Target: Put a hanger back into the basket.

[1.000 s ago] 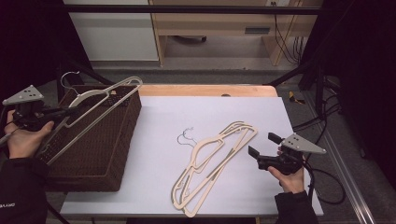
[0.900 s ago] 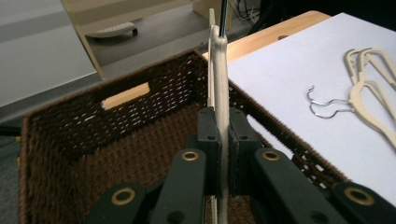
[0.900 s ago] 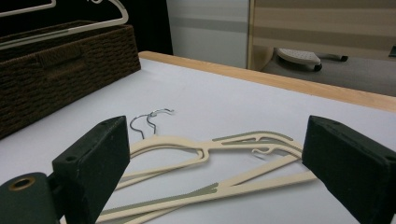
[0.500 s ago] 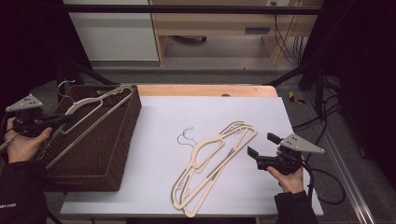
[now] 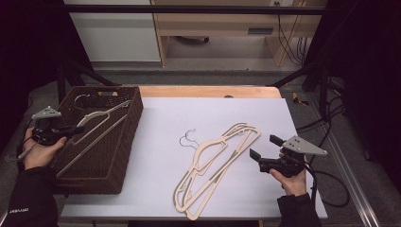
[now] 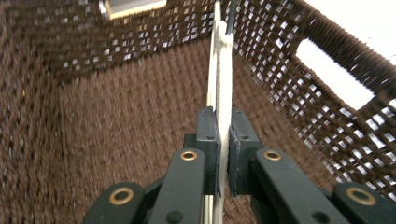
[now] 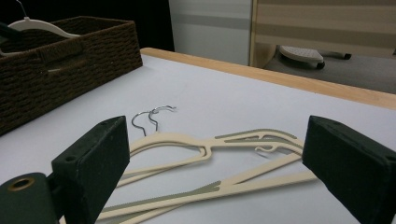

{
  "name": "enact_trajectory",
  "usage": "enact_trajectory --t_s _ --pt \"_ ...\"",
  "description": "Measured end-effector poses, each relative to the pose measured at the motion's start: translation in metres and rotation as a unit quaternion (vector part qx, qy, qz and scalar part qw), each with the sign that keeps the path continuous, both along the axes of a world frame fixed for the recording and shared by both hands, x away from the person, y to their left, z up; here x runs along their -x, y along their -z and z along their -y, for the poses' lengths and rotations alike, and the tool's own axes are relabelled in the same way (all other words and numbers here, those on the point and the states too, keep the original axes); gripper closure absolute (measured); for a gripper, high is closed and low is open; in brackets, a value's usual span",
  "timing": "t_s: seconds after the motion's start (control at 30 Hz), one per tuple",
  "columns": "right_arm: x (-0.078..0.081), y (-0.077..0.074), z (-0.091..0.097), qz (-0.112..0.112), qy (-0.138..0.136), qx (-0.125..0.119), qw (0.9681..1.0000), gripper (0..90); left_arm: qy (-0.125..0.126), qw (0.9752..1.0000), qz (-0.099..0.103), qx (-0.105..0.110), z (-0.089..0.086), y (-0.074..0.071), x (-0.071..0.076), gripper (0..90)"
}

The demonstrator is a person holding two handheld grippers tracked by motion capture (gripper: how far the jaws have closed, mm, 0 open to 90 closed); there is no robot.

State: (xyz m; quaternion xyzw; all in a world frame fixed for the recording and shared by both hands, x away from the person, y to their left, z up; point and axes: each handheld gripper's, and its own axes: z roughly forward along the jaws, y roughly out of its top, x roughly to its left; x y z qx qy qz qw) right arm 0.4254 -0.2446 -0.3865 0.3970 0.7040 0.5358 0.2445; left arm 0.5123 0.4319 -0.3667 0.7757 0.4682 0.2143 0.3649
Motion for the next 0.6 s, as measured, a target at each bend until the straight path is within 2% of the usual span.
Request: enact_trajectory --t_s 0.1,0.13,0.17,0.2,0.27,0.4,0.53,0.6 --pt "0.0 0.0 -0.001 0.0 -0.002 0.001 1.0 8.0 -0.027 0.9992 -0.023 -0.019 -0.005 0.01 0.0 83.7" --pt "0.0 0.0 -0.001 0.0 -0.002 0.001 1.0 8.0 -0.027 0.9992 -0.023 -0.019 -0.005 0.01 0.0 83.4" --pt "0.0 0.0 -0.001 0.0 0.0 0.0 1.0 8.0 -0.04 0.9988 -0.026 -0.011 -0.009 0.01 0.001 83.1" --pt "-0.001 0.001 -0.002 -0.001 0.0 0.0 1.0 8.0 -0.045 0.9986 -0.027 -0.011 -0.01 0.01 0.0 82.9" --pt "-0.001 0.001 -0.003 -0.002 -0.001 0.0 1.0 8.0 -0.057 0.9974 -0.038 -0.023 -0.01 0.01 -0.001 81.8" --pt "-0.001 0.002 -0.004 -0.003 -0.005 0.002 1.0 8.0 -0.088 0.994 -0.054 -0.033 -0.015 0.011 0.0 69.6" --pt "-0.002 0.002 -0.006 -0.005 -0.004 0.002 1.0 8.0 -0.105 0.9928 -0.049 -0.029 -0.018 0.01 0.004 61.3" --pt "-0.002 0.003 -0.007 -0.007 -0.005 0.001 1.0 8.0 -0.121 0.991 -0.049 -0.03 -0.021 0.007 0.008 57.9"
